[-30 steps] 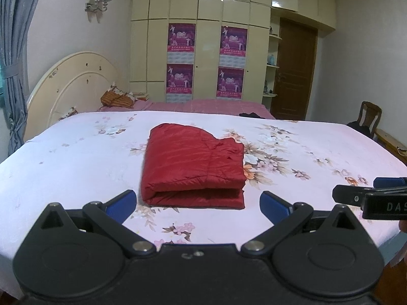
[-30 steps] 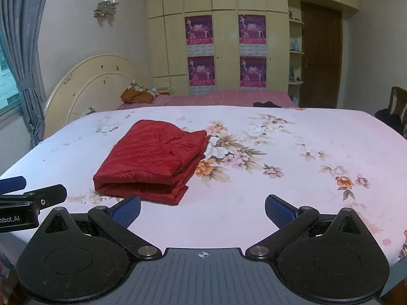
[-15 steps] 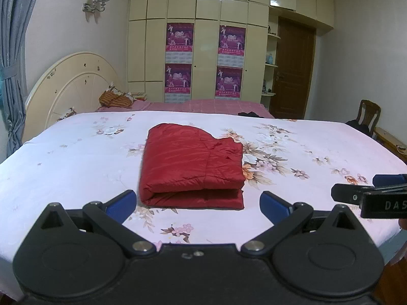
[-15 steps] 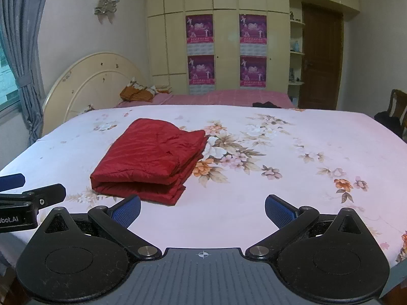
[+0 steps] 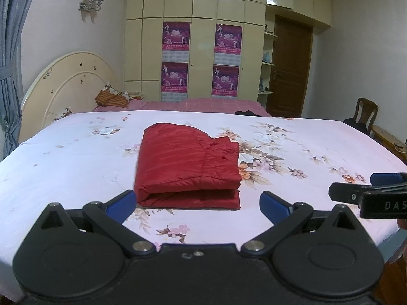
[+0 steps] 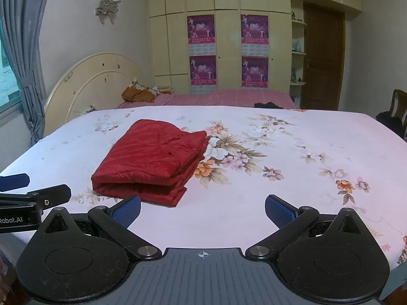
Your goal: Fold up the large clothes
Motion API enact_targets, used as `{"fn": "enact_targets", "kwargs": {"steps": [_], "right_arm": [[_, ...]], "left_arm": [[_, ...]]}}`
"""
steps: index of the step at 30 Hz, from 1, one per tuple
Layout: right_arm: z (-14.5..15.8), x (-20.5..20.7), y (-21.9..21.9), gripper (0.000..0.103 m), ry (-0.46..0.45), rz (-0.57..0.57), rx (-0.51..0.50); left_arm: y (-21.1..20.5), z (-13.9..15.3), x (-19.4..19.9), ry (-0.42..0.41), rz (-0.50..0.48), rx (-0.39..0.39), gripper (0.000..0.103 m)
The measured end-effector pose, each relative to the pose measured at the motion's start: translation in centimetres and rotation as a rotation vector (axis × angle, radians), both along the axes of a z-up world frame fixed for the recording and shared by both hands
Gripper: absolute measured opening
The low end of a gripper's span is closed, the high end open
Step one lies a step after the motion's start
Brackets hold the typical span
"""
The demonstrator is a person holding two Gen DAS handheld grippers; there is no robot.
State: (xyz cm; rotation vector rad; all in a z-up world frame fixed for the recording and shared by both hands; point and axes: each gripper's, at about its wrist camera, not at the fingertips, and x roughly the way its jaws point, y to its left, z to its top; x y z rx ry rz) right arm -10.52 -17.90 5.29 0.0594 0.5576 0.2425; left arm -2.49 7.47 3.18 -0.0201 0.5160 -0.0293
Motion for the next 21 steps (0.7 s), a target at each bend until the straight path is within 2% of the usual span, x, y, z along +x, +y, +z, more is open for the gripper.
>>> {"fn": "enact_targets", "kwargs": {"steps": [21], "right_arm": [[0.17, -0.06, 0.19, 0.103, -0.004, 0.004, -0.001]], "left_arm": [[0.36, -0.27, 0.11, -0.006, 0.011, 0.0, 0.103]]}}
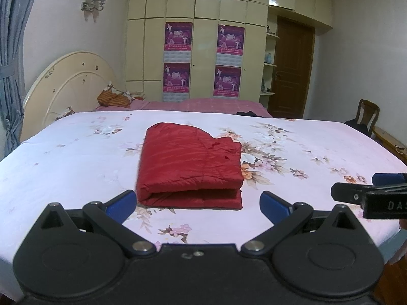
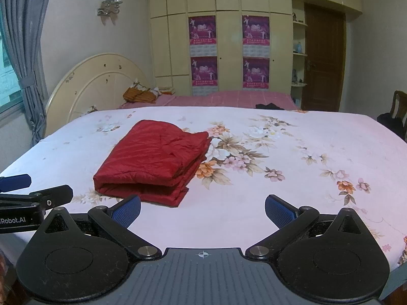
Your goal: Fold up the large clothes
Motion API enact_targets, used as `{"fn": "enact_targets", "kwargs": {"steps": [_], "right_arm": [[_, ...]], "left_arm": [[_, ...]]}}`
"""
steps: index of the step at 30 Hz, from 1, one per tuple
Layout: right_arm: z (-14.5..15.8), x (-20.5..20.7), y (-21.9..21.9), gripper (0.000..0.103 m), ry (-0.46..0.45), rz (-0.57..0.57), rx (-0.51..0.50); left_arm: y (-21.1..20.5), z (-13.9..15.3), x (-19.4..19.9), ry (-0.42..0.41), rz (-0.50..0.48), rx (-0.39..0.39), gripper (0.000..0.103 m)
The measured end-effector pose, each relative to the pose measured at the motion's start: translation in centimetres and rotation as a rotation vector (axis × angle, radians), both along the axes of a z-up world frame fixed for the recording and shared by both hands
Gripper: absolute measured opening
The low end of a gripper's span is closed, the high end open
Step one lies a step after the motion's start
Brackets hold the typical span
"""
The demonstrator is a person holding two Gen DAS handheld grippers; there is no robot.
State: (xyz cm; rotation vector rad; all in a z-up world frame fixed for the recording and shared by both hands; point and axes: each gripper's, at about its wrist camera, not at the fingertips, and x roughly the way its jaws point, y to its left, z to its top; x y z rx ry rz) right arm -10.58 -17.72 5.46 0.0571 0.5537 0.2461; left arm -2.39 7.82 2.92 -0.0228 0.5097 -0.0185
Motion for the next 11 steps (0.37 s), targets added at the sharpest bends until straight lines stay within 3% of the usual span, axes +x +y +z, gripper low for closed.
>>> {"fn": "enact_targets", "kwargs": {"steps": [11], "right_arm": [[-0.11, -0.1, -0.08, 0.103, 0.002, 0.006, 0.003]], "left_arm": [[0.16, -0.12, -0.1, 0.01, 0.005, -0.012, 0.103]]}}
